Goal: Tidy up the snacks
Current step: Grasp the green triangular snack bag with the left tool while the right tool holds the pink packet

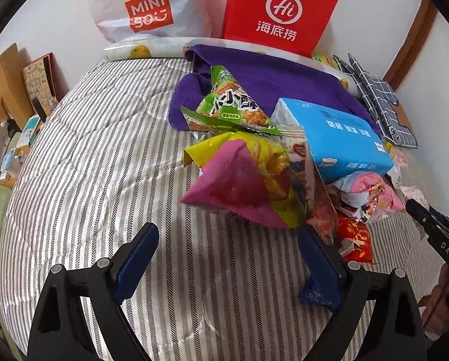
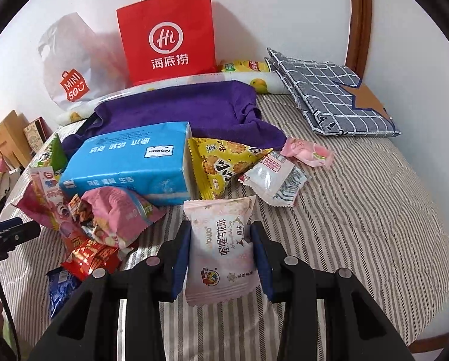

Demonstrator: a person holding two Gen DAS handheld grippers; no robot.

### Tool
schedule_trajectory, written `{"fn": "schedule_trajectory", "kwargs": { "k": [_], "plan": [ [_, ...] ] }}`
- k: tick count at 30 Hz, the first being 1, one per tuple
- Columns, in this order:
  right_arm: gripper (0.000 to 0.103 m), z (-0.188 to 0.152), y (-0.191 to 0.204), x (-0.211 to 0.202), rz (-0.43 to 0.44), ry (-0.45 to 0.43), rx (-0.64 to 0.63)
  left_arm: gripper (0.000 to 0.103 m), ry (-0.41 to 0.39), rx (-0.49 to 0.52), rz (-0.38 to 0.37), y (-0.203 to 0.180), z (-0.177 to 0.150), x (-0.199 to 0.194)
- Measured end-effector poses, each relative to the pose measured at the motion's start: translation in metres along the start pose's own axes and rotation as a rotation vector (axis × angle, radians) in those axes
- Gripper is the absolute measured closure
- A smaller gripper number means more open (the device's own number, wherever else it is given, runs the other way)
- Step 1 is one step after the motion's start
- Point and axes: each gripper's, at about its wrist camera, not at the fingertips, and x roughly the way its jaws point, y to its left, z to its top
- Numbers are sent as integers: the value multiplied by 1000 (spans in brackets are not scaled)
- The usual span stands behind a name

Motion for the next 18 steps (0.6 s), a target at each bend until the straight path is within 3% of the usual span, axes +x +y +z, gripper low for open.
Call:
{"fn": "schedule_trajectory", "kwargs": {
  "k": [4,18],
  "plan": [
    [65,-4,-5,-7,38,0,15,10,-13,0,7,0,-4,-8],
    [65,-13,-17,-22,11,-38,-35,10,-53,-83,40,5,10,-15]
  ]
}}
